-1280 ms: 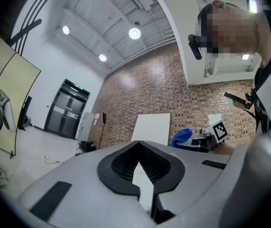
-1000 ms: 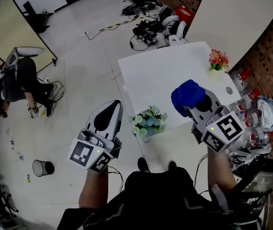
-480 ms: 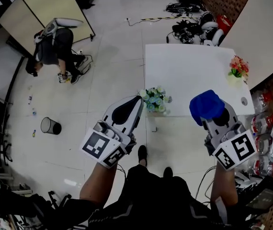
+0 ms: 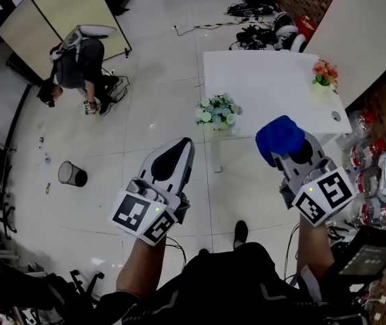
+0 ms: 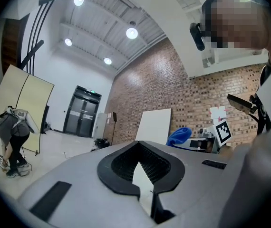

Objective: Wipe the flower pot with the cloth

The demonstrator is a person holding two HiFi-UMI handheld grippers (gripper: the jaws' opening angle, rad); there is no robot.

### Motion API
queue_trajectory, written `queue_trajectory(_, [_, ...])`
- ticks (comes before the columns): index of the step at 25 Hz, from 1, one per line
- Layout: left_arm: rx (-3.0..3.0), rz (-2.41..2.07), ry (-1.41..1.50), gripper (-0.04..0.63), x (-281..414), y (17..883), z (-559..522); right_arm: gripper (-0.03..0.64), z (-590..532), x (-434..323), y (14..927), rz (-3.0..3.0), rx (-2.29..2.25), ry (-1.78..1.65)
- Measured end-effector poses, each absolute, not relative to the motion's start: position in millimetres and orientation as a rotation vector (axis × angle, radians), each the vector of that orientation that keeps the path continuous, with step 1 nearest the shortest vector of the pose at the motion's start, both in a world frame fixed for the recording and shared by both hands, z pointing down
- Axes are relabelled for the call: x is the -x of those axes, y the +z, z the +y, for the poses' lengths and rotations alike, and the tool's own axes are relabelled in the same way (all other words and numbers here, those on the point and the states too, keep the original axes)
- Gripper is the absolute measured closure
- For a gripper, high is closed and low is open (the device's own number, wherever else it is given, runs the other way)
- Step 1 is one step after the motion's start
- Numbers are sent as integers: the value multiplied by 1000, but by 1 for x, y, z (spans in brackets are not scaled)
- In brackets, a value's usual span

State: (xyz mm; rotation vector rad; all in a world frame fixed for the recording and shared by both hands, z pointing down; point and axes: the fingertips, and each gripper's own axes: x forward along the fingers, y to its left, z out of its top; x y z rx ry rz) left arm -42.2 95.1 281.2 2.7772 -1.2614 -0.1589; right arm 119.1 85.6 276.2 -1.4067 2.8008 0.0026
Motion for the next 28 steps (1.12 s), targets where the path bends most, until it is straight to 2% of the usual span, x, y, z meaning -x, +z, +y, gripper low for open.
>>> queue_trajectory(10, [-2801,-1229,-150,592,99,272,204,548,207,-59,272,2826,1452,9])
queue_trajectory(28, [-2827,-1255,-179,592,50,245,297,548,298,-98,247,2830,1389,60])
